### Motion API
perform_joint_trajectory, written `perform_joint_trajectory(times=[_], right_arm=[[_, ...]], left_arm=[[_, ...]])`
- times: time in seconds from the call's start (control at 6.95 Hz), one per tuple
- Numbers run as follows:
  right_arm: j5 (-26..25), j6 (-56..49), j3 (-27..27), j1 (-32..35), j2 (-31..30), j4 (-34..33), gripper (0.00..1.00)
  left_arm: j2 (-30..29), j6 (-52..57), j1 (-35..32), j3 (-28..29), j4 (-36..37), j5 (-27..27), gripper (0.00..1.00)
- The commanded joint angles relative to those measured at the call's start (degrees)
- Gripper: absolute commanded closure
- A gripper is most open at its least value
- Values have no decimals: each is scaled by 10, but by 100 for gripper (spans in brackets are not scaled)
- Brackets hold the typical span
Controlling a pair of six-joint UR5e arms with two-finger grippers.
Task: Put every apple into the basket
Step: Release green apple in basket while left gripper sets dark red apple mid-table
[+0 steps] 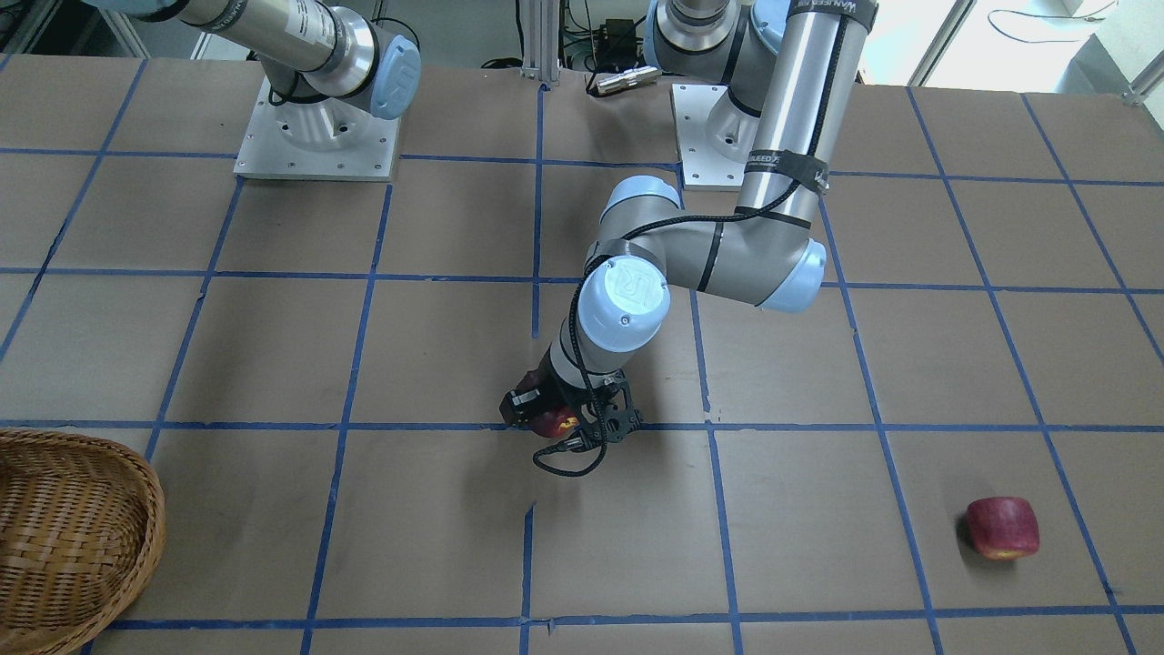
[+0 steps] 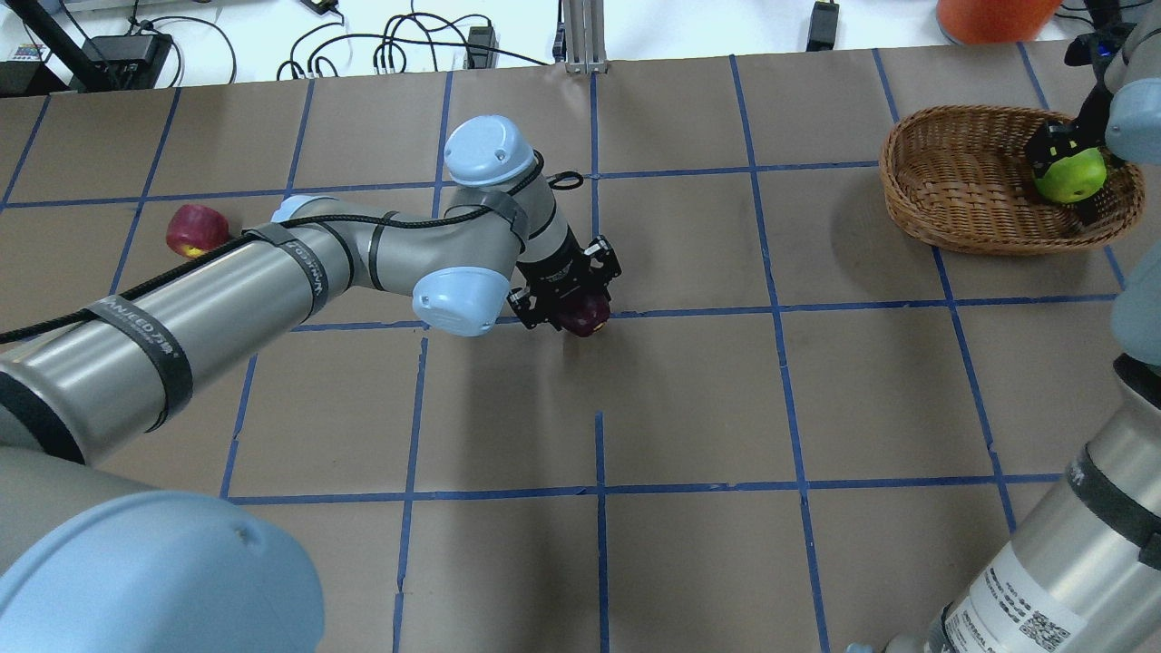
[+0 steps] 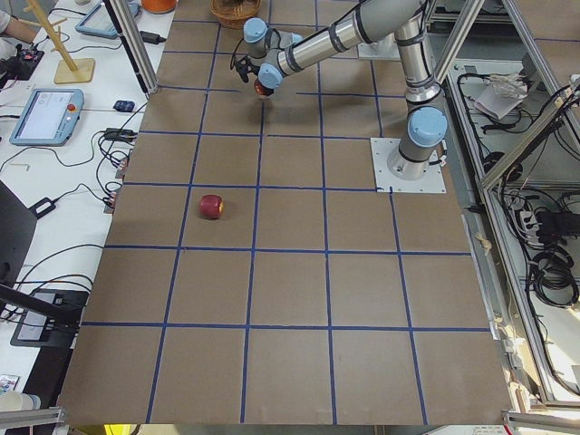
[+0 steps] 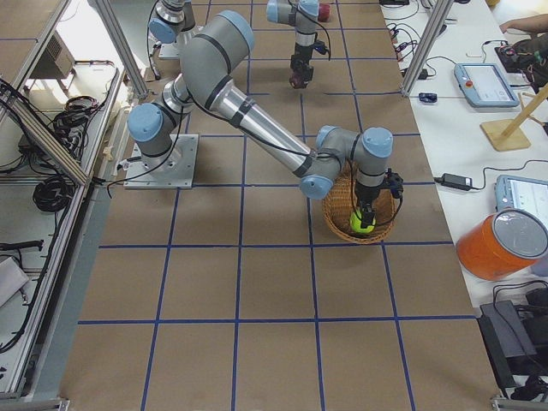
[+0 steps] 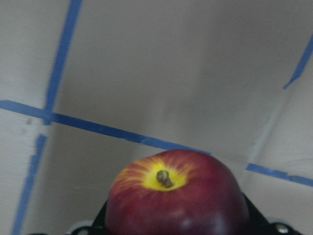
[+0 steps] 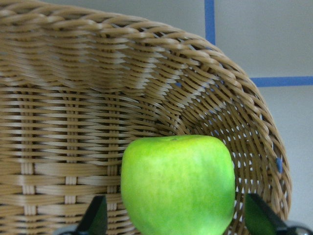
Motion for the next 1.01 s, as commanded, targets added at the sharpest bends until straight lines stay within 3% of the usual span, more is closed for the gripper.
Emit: perform_joint_trajectory(times=[0.0, 0.29, 0.43, 0.58, 0.72, 0.86], right_arm=[[9, 0, 1, 47, -68, 98, 0], [9, 31, 0, 145, -113, 187, 0], [40, 71, 2, 188, -124, 237, 0], [92, 135, 6, 237, -123, 252, 0], [114, 162, 10, 297, -121, 250, 0], [118, 187, 23, 365, -117, 253, 0]], left_arm=[[10, -14, -12, -4, 12, -1, 0], [41, 1, 14, 19, -9, 0, 0], [67, 51, 49, 55, -93, -1, 0], [85, 173, 112, 99, -223, -1, 0], [91, 307, 184, 125, -290, 4, 0], [86, 445, 250, 138, -292, 32, 0]])
